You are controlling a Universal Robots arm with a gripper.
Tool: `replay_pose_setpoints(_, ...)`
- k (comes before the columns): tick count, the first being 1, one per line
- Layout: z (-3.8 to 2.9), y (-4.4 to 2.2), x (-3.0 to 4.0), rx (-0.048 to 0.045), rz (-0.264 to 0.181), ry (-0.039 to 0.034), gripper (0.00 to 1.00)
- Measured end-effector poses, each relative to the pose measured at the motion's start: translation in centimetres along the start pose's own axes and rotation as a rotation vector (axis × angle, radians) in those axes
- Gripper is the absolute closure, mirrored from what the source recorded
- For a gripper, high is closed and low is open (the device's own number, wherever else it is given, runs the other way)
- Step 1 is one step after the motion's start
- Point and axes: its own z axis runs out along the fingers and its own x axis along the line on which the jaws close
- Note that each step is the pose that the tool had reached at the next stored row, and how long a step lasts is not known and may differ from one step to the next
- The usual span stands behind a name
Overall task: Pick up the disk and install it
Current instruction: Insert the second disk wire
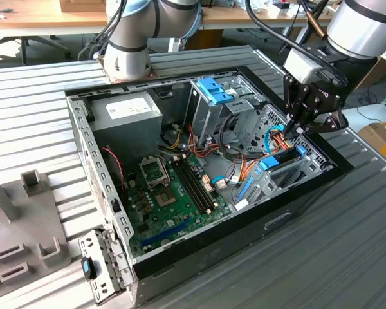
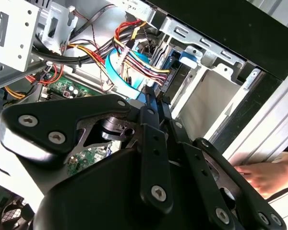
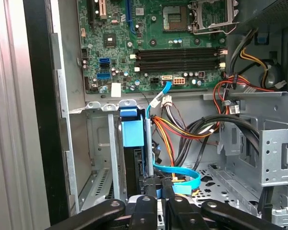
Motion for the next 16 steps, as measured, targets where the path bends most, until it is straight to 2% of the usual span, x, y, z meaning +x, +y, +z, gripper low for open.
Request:
replay_pose_setpoints(6, 0.01, 0.04, 0.12, 0.0014, 0.0, -0.0016, 0.84)
replay_pose_setpoints(9, 0.11, 0.56, 0.92, 0.025, -0.003, -0.0114, 0.84)
replay_pose_setpoints(11, 0.18, 0.8, 1.07, 0.0299, -0.004, -0.0157, 0.84)
replay_pose_setpoints(16, 0.28, 0.82, 1.12, 0.03, -0.01, -0.0176, 0.84)
